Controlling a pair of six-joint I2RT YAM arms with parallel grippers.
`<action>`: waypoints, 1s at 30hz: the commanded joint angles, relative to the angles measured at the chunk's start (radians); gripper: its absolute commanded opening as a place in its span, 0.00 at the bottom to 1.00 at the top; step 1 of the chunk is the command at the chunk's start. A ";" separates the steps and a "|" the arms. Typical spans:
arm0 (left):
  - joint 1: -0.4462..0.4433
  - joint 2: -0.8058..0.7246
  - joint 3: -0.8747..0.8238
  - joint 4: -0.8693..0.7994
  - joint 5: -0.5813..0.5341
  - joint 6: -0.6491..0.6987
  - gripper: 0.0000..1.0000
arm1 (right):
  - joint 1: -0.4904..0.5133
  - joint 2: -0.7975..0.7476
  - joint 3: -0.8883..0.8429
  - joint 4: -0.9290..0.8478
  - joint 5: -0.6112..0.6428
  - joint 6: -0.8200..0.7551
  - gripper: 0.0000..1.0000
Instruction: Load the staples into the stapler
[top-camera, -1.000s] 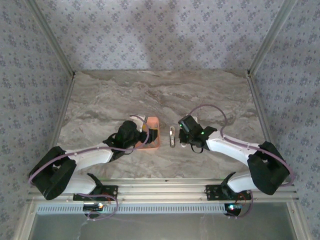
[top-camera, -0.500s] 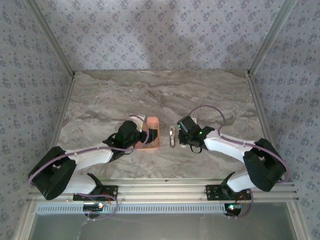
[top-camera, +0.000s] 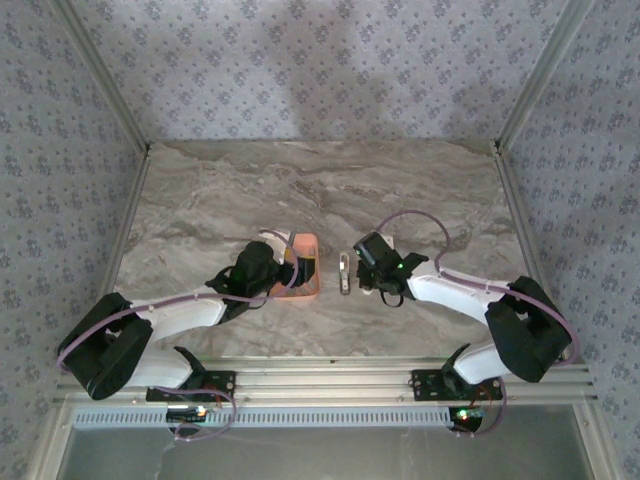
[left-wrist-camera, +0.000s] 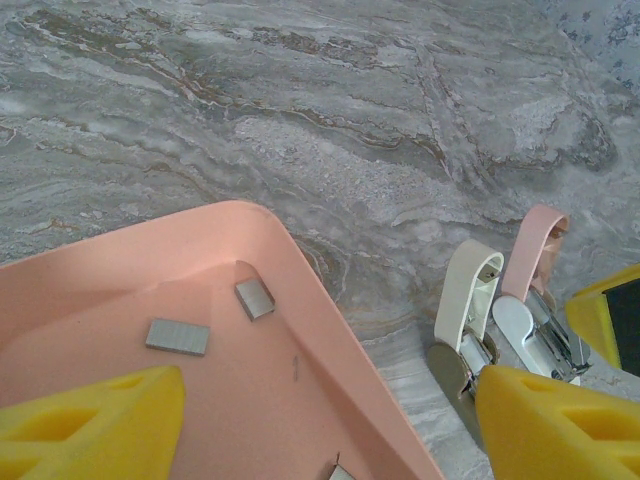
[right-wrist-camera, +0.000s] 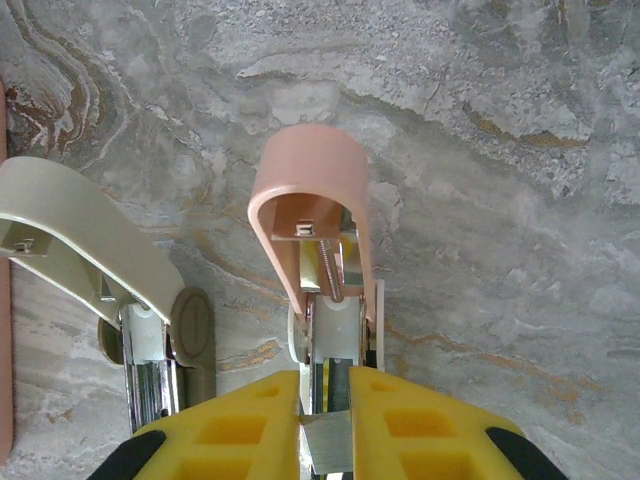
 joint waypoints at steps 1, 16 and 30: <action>-0.007 -0.006 0.017 0.017 -0.010 0.011 0.76 | 0.007 0.018 -0.017 -0.018 0.025 0.015 0.18; -0.008 -0.004 0.015 0.018 -0.011 0.011 0.76 | 0.020 0.034 -0.013 -0.050 0.046 0.011 0.17; -0.007 -0.006 0.016 0.019 -0.013 0.011 0.76 | 0.039 0.060 -0.023 -0.038 0.062 0.008 0.17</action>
